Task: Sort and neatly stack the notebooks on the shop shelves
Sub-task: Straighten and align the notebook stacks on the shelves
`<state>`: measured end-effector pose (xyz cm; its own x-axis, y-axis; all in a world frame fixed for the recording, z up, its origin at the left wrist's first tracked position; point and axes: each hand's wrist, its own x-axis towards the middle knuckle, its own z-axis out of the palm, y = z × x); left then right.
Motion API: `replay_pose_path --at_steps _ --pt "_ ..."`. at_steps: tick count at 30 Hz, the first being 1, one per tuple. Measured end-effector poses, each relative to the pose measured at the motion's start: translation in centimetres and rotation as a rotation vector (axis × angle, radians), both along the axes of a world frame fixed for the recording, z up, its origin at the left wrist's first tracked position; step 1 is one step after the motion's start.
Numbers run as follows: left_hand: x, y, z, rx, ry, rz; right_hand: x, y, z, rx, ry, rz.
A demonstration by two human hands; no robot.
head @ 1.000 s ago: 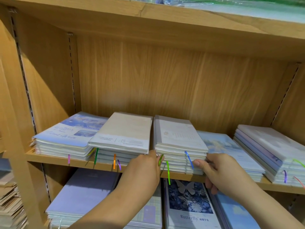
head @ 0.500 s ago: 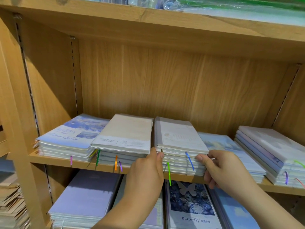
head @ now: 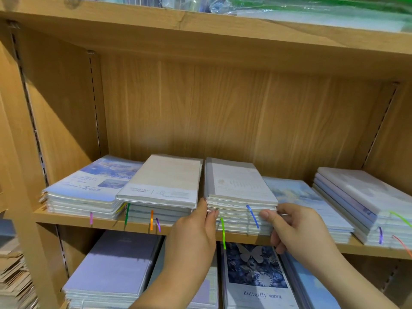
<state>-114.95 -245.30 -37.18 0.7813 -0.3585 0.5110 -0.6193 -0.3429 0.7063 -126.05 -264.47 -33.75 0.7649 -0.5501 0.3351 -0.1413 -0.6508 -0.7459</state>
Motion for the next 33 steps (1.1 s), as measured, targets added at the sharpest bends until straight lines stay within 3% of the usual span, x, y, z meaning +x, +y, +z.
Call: replay_pose_path --at_steps 8,16,23,33 --pt "-0.2 -0.1 -0.5 -0.091 -0.031 0.030 -0.3 0.5 -0.4 0.090 -0.064 -0.009" --pt "-0.8 -0.3 -0.8 -0.213 0.085 -0.045 -0.3 0.9 -0.4 0.167 -0.048 -0.028" --pt "-0.8 -1.1 -0.9 -0.308 0.061 0.087 0.0 1.2 -0.3 0.001 -0.003 -0.112" --pt "-0.9 -0.2 -1.2 -0.140 -0.043 0.167 -0.6 1.2 0.1 -0.268 0.114 -0.150"
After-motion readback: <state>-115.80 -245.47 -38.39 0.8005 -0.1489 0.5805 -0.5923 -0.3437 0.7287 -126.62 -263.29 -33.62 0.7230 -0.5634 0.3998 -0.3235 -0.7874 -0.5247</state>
